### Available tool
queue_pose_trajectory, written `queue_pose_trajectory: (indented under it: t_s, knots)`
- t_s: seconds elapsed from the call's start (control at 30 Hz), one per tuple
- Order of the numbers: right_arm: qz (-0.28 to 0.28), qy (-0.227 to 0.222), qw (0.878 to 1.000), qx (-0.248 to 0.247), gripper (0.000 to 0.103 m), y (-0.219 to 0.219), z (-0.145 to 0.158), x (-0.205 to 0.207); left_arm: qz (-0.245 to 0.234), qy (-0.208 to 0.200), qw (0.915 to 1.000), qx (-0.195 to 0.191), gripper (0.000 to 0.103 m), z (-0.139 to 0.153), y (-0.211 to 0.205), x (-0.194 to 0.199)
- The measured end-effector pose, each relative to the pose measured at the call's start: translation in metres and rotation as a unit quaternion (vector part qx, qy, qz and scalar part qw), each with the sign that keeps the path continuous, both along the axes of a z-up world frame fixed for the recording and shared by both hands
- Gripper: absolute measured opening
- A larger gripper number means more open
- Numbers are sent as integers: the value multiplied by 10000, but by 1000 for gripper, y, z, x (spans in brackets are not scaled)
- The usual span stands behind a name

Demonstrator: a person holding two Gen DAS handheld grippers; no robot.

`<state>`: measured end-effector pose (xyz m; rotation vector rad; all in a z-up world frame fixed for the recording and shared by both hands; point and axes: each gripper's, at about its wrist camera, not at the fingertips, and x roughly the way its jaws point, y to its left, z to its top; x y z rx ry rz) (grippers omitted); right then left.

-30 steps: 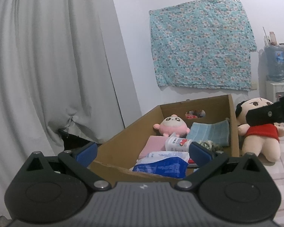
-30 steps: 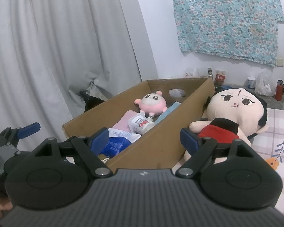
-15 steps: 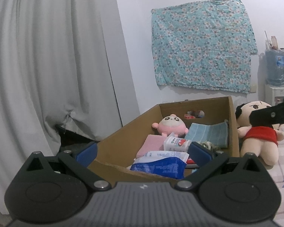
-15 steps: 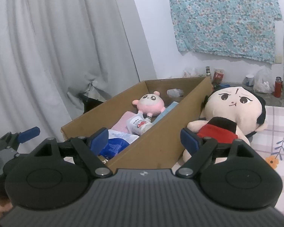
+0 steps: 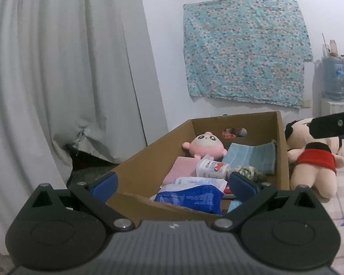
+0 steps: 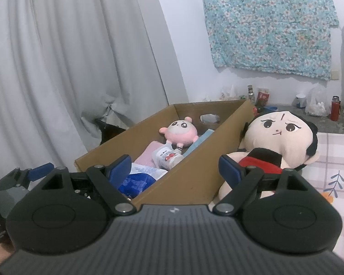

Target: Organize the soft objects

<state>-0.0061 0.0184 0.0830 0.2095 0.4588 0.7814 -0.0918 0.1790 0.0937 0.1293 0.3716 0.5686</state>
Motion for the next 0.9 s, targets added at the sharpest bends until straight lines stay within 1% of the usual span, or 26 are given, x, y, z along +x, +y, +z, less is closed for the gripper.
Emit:
queue_pose_trajectory:
  t_s: [0.1,0.3,0.47,0.63,0.9]
  knots:
    - [61,110,9999,17,84,0,0,1,29,-9,10000,18,103,0,-2,1]
    - [54,154,9999,57,84,-1,0,2,11,64,10000,57,103,0,-3,4]
    - [32,105,9999,2,84,0,1,3,0,72,10000,63,103,1,-4,6]
    - [38,117,9999,-7,84,2,1,3,-44,78,9998,181,103,1,-6,7]
    - [58,111,9999,26,84,2,1,5,24,54,10000,-71,103,1,-2,6]
